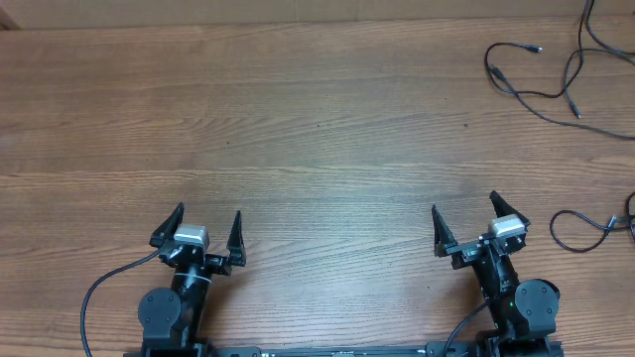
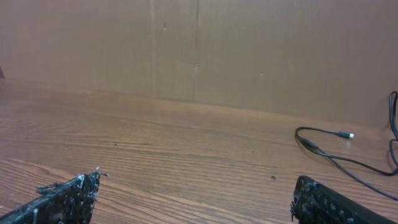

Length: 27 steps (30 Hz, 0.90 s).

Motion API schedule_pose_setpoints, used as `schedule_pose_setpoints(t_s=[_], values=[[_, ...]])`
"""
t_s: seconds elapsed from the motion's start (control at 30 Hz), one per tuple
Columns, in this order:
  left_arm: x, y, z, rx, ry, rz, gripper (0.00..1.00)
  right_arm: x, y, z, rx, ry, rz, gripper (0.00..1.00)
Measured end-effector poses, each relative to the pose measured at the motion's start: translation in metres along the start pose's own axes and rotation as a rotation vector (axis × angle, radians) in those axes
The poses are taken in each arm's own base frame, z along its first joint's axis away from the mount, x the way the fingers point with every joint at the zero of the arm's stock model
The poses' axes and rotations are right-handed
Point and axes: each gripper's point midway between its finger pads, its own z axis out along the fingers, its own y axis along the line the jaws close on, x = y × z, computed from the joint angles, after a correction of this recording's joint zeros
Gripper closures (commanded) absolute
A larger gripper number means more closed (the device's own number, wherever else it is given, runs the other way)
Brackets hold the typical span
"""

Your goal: Untangle cables

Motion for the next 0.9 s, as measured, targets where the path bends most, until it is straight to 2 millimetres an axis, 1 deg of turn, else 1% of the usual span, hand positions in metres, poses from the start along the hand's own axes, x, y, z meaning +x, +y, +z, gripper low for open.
schedule_pose_setpoints(t_s=[0.37,0.6,0.9], values=[[0.000,0.000,0.000,0.000,0.000,0.000,0.00,0.000,-0.001,0.000,0.003,0.000,0.019,0.00],[0.000,0.000,0.000,0.000,0.000,0.000,0.00,0.002,-0.009,0.000,0.053,0.005,0.070,0.00],[0.000,0.000,0.000,0.000,0.000,0.000,0.00,0.002,-0.010,0.000,0.059,0.004,0.083,0.00]])
